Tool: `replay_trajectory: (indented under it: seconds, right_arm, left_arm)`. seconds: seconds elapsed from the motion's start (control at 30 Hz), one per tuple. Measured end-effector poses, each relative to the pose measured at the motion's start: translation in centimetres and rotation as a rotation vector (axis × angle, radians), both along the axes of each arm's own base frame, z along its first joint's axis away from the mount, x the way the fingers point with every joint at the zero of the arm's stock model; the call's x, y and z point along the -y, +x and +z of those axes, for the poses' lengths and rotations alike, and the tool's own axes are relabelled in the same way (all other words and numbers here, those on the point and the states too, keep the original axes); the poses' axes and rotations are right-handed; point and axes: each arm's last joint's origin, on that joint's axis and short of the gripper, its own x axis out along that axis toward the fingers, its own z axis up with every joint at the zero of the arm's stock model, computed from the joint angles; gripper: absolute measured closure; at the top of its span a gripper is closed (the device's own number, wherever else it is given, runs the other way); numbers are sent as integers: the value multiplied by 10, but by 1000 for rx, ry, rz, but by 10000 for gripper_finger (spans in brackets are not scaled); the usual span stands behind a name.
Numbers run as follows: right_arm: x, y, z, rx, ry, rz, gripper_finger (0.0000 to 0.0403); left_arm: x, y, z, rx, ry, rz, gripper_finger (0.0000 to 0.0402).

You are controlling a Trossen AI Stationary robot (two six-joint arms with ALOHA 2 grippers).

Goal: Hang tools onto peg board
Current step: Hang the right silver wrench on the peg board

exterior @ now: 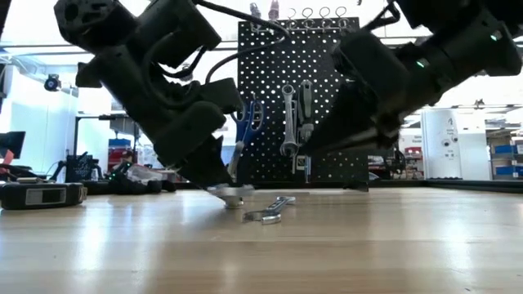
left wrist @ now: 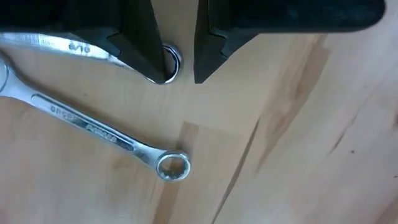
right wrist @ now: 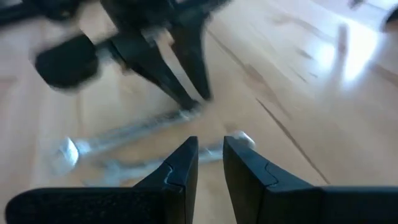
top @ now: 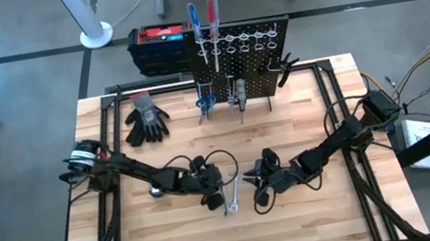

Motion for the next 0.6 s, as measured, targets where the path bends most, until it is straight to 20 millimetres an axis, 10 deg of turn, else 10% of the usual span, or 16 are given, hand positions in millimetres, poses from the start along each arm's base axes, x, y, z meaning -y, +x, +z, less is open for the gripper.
replay_trajectory:
  seconds: [0.6]
  right_arm:
    - [-18,0,-19,-94,-289,360,282]
  left_arm:
    - [-4,-10,-5,-73,-89,197,327]
